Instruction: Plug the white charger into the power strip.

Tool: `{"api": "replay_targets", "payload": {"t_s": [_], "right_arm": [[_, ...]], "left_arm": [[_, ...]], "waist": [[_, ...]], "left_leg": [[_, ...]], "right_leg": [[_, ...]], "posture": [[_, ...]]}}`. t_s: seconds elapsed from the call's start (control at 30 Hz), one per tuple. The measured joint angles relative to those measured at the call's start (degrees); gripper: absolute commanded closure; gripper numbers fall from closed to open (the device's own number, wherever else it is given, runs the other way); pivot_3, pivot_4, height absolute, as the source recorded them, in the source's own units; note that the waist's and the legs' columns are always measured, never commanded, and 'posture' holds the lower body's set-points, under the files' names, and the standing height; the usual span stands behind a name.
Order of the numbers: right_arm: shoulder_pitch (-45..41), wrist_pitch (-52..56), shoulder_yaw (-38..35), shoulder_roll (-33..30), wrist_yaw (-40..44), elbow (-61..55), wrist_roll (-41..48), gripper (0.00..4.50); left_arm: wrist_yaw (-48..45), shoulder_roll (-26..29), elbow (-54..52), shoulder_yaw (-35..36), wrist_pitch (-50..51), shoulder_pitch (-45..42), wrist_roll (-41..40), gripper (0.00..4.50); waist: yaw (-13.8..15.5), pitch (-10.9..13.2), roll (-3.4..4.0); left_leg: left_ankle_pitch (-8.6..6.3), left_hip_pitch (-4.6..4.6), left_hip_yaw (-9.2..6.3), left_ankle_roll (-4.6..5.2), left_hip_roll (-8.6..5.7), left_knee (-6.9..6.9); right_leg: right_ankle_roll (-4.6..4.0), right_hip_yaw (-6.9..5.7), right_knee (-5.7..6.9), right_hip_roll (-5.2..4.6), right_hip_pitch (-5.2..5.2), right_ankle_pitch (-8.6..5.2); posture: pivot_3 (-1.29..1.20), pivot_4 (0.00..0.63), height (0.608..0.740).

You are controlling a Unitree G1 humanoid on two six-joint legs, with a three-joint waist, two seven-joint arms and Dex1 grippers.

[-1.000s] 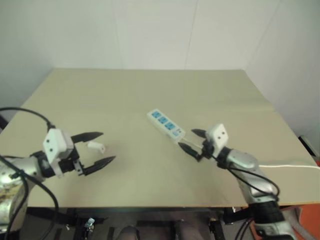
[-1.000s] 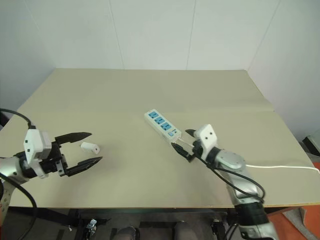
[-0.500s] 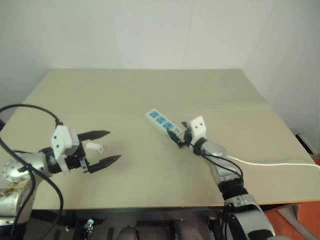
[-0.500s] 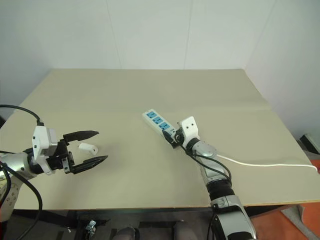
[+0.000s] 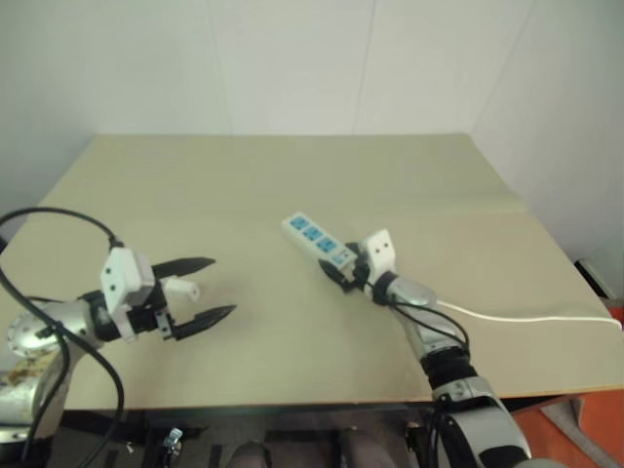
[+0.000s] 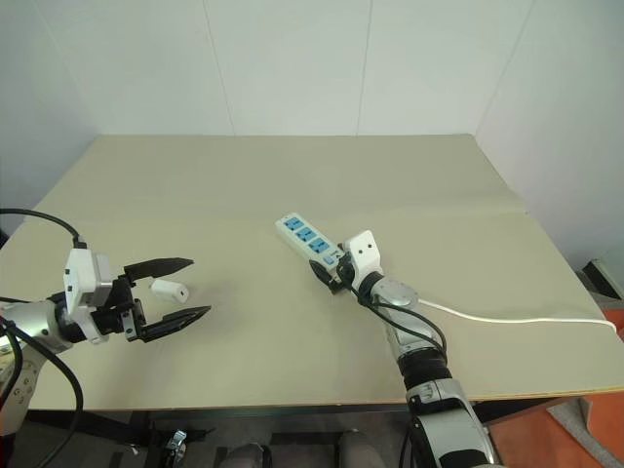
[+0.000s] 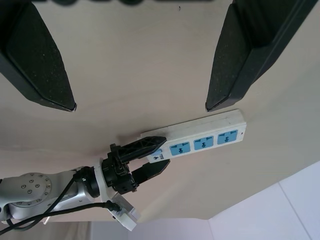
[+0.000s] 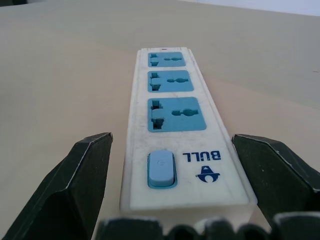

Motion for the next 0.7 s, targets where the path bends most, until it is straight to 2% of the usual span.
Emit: {"api": "replay_targets", "payload": {"t_s": [0.7], "right_arm": [[-2.90,-0.45,0.39,1.01,0.78,7.71,-2.21,0.03]], "left_arm": [[0.47,0.00,-1.12,-0.09,0.04,0.47,0.03,0.00]], "waist": [[-0.43,-0.03,-0.04]], "left_leg": [[0.00,0.12,0.01,0.00,0.03,0.00]], "right_leg": [[0.02,0.02,0.02,0.04,0.07,-0.01]], "posture": [[0.00,0.150,0.740]]}}
